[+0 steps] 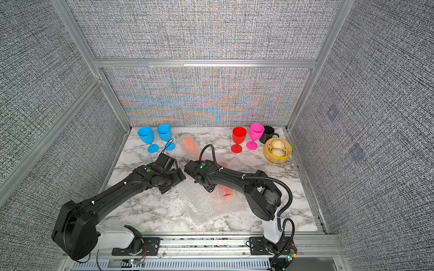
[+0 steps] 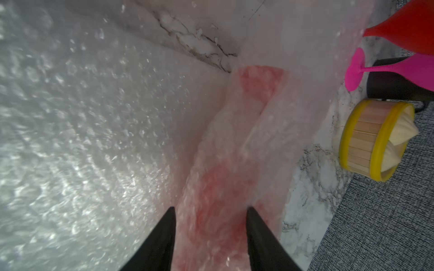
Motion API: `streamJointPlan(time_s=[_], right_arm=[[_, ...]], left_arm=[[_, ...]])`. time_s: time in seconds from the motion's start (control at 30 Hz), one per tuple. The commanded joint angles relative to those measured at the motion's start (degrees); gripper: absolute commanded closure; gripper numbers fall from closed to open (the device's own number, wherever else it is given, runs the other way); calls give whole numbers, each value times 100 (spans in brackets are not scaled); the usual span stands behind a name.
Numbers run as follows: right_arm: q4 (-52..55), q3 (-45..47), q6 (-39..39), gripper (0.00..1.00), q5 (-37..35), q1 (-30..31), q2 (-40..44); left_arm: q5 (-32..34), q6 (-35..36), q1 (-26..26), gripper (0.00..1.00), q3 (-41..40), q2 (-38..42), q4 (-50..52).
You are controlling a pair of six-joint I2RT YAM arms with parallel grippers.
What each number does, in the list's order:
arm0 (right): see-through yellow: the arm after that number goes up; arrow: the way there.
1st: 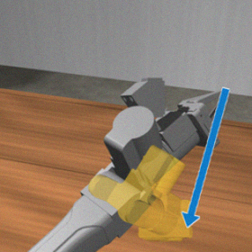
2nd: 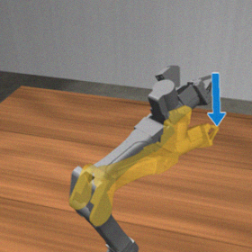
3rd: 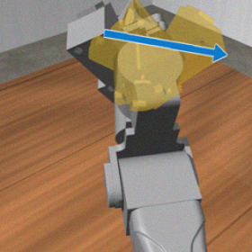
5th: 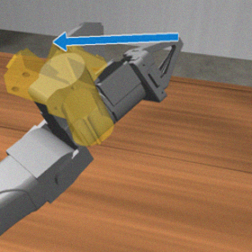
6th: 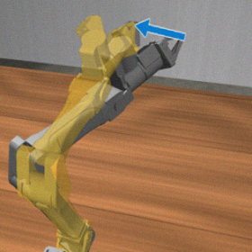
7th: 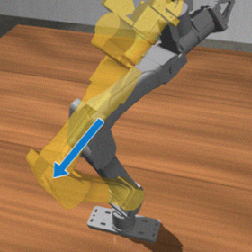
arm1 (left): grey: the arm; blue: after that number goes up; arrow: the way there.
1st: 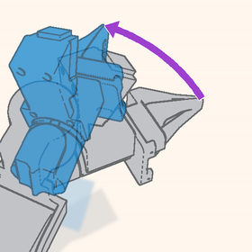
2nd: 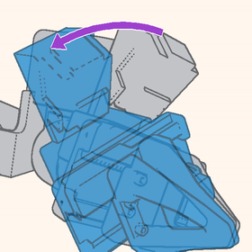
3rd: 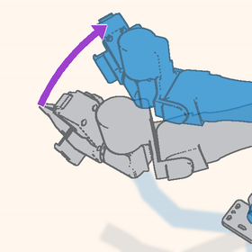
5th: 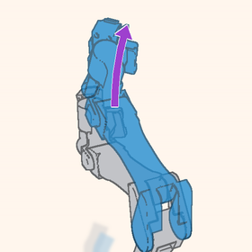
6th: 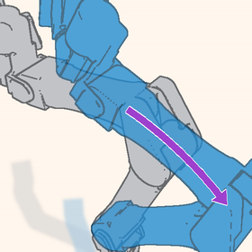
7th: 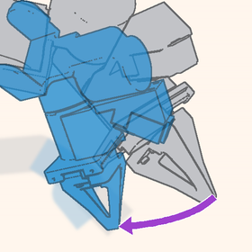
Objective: Unpack wine glasses from bubble wrap
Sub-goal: Unwrap the bubble wrap.
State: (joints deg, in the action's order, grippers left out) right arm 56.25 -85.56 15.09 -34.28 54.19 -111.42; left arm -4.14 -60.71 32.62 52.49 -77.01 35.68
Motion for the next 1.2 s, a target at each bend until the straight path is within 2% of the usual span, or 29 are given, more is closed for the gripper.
streamJointPlan(time_s=[0.0,0.2,0.27,0.47,0.7,0.83,1.0,1.17], right_arm=[[179,28,93,60,-588,29,-89],[-185,204,31,92,-607,32,147],[-265,253,-14,100,-552,26,286],[-542,457,45,100,-6,-38,1101],[-1081,984,618,100,1658,-443,2172],[-1691,1621,1207,100,2531,-725,2527],[-2636,2533,1938,100,2941,-880,2897],[-3655,3450,2538,100,3269,-985,3269]], left_arm=[[-61,-8,-19,8,-28,-15,-101],[-70,24,-44,8,-9,-59,-114],[-62,53,-52,8,24,-74,-81],[-350,348,-53,8,277,-168,56],[-988,584,12,9,412,-176,-205],[-1220,621,321,10,469,-295,-417],[-1193,701,864,10,739,-632,-488],[-1269,555,1071,9,849,-1047,-709]])
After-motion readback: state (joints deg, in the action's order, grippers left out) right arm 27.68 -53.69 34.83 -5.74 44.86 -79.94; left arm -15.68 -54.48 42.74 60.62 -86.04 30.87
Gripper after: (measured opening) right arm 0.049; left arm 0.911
